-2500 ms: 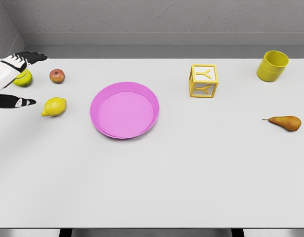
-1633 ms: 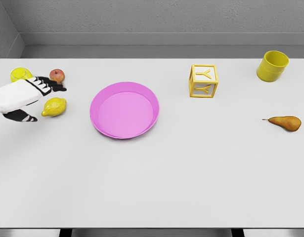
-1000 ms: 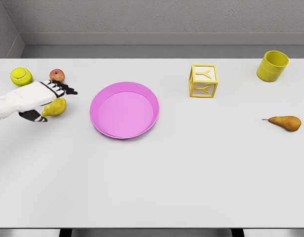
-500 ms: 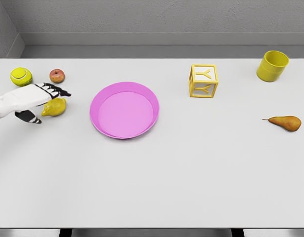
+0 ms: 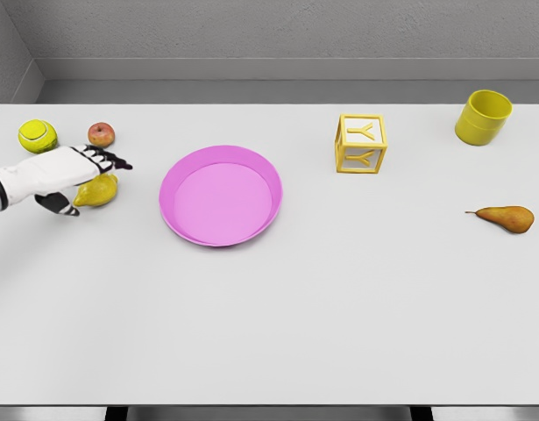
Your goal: Put the lemon on the plate with left arm
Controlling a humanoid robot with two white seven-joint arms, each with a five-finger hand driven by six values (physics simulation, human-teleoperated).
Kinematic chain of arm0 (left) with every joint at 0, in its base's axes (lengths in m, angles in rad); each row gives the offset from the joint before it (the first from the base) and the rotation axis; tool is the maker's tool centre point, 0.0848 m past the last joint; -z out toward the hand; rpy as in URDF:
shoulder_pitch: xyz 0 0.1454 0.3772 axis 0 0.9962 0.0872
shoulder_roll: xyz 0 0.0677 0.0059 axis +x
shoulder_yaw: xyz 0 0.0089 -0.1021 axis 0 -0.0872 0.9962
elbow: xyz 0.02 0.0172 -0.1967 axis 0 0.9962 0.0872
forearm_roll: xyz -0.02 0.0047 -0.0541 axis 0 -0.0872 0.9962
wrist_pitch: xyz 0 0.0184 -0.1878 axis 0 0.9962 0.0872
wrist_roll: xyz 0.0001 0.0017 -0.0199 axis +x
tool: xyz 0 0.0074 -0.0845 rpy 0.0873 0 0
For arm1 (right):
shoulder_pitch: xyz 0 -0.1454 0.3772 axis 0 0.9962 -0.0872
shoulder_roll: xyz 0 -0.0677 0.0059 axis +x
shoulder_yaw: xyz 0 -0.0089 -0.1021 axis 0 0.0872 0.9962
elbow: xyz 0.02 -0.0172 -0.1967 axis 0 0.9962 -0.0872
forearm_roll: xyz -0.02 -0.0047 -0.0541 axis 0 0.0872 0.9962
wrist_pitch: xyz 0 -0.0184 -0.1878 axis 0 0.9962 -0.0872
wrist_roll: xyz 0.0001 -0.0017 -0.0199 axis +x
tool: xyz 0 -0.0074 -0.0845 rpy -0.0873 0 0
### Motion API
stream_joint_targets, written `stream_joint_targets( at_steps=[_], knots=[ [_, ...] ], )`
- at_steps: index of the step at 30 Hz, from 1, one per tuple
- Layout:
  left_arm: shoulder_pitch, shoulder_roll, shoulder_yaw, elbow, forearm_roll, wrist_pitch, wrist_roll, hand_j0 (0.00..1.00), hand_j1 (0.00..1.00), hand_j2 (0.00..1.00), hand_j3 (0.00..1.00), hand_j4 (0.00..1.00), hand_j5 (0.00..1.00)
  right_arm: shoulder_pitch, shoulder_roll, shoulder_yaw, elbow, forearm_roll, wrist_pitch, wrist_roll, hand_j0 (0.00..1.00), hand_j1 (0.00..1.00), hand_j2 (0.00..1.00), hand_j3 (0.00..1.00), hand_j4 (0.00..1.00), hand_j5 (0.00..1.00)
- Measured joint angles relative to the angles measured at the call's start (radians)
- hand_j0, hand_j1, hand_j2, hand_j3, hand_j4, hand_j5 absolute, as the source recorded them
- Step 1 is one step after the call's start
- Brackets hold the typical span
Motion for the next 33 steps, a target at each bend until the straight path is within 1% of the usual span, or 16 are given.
stream_joint_targets(
  at_steps=[2, 7, 8, 12, 17, 27, 29, 30, 33],
  knots=[
    [-0.015, -0.009, -0.010, 0.012, -0.005, 0.000, 0.000, 1.00, 1.00, 1.00, 1.00, 1.00, 1.00, 0.000, 0.000, 0.000, 0.000, 0.000, 0.000, 0.000, 1.00, 1.00, 1.00, 1.00, 1.00, 1.00],
    [-0.015, -0.020, -0.030, 0.024, -0.012, 0.000, -0.001, 1.00, 1.00, 1.00, 1.00, 1.00, 1.00, 0.000, 0.000, 0.000, 0.000, 0.000, 0.000, 0.000, 1.00, 1.00, 1.00, 1.00, 1.00, 1.00],
    [-0.015, -0.021, -0.032, 0.025, -0.018, 0.000, -0.001, 0.96, 0.96, 0.96, 0.96, 0.96, 0.96, 0.000, 0.000, 0.000, 0.000, 0.000, 0.000, 0.000, 1.00, 1.00, 1.00, 1.00, 1.00, 1.00],
    [-0.015, -0.022, -0.037, 0.026, -0.028, 0.000, -0.001, 0.95, 0.95, 0.95, 0.95, 0.95, 0.95, 0.000, 0.000, 0.000, 0.000, 0.000, 0.000, 0.000, 1.00, 1.00, 1.00, 1.00, 1.00, 1.00],
    [-0.018, -0.023, -0.046, 0.025, -0.036, 0.000, -0.002, 0.89, 0.89, 0.89, 0.89, 0.89, 0.89, 0.000, 0.000, 0.000, 0.000, 0.000, 0.000, 0.000, 1.00, 1.00, 1.00, 1.00, 1.00, 1.00],
    [-0.028, -0.019, -0.051, 0.025, -0.041, 0.000, -0.027, 0.88, 0.88, 0.88, 0.88, 0.88, 0.88, 0.000, 0.000, 0.000, 0.000, 0.000, 0.000, 0.000, 1.00, 1.00, 1.00, 1.00, 1.00, 1.00],
    [-0.028, -0.019, -0.051, 0.025, -0.041, 0.000, -0.033, 0.86, 0.86, 0.86, 0.86, 0.86, 0.86, 0.000, 0.000, 0.000, 0.000, 0.000, 0.000, 0.000, 1.00, 1.00, 1.00, 1.00, 1.00, 1.00],
    [-0.028, -0.018, -0.052, 0.024, -0.041, 0.000, -0.036, 0.83, 0.83, 0.83, 0.83, 0.83, 0.83, 0.000, 0.000, 0.000, 0.000, 0.000, 0.000, 0.000, 1.00, 1.00, 1.00, 1.00, 1.00, 1.00],
    [-0.035, -0.016, -0.054, 0.025, -0.042, 0.000, -0.042, 0.80, 0.80, 0.80, 0.80, 0.80, 0.80, 0.000, 0.000, 0.000, 0.000, 0.000, 0.000, 0.000, 1.00, 1.00, 1.00, 1.00, 1.00, 1.00]
  ],
)
